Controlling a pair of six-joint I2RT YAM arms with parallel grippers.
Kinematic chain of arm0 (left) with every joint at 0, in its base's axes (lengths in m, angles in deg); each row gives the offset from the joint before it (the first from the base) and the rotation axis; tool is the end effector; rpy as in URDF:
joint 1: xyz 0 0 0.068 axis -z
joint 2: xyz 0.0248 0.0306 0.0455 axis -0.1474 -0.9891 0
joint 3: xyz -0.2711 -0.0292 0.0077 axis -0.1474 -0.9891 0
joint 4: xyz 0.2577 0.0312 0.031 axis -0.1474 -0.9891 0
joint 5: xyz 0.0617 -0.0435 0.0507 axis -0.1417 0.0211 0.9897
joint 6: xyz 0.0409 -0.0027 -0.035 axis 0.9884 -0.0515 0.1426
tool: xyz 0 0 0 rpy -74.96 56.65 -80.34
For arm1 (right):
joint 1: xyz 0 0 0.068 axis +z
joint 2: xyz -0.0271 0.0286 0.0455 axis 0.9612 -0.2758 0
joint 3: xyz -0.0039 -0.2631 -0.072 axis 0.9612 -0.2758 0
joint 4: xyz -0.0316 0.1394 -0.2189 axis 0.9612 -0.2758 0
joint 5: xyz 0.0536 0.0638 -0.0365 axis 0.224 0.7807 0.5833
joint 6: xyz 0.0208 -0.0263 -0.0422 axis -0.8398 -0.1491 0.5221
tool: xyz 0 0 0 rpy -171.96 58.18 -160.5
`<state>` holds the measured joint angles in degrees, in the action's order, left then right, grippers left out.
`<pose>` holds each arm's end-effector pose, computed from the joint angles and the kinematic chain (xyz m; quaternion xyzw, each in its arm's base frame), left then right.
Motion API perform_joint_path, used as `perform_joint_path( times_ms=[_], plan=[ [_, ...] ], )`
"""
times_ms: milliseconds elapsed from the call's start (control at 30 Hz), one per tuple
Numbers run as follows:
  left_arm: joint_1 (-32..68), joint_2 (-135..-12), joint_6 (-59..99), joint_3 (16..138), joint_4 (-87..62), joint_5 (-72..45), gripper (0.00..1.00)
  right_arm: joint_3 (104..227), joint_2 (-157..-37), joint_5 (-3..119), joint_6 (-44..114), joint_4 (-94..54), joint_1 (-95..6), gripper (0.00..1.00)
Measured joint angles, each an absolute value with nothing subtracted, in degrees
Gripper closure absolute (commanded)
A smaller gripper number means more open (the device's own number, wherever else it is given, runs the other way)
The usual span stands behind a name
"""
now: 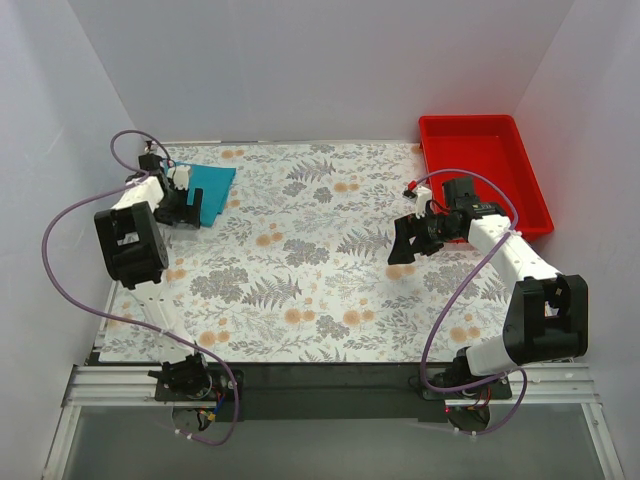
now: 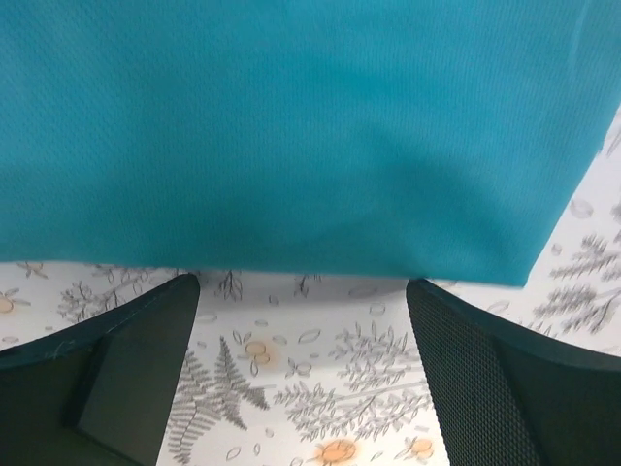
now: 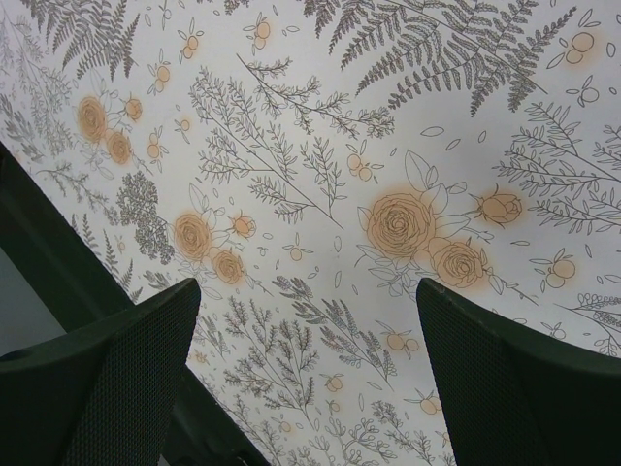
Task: Fold and stack the t-shirts
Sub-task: Neatly place the folded tshirt to the corner
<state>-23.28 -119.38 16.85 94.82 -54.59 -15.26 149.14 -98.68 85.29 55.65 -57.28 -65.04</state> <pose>0.4196 0.1046 0.1607 -0.2373 0.9535 -0.0845 0.1652 0.2788 0.0647 0.2424 -0.2557 0.8900 0.2833 0.2496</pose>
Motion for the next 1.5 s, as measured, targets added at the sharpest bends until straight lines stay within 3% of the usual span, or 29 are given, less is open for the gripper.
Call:
perform_joint_path(
  times_ms=[500, 1000, 1500],
  plan=[
    [-21.8, -126.0, 2.4, 103.8, -49.1, -16.2, 0.11, 149.1, -98.7, 85.0, 55.6, -57.3, -65.4, 0.02],
    [-19.9, -134.5, 0.1, 116.8, -48.1, -15.7, 0.11, 149.1, -99.5, 85.0, 55.6, -57.3, -65.7, 0.02],
    [-20.0, -130.8, 4.7, 113.6, -54.6, -21.1, 0.13, 148.9, -99.5, 85.5, 55.6, -57.3, -65.7, 0.02]
  ],
)
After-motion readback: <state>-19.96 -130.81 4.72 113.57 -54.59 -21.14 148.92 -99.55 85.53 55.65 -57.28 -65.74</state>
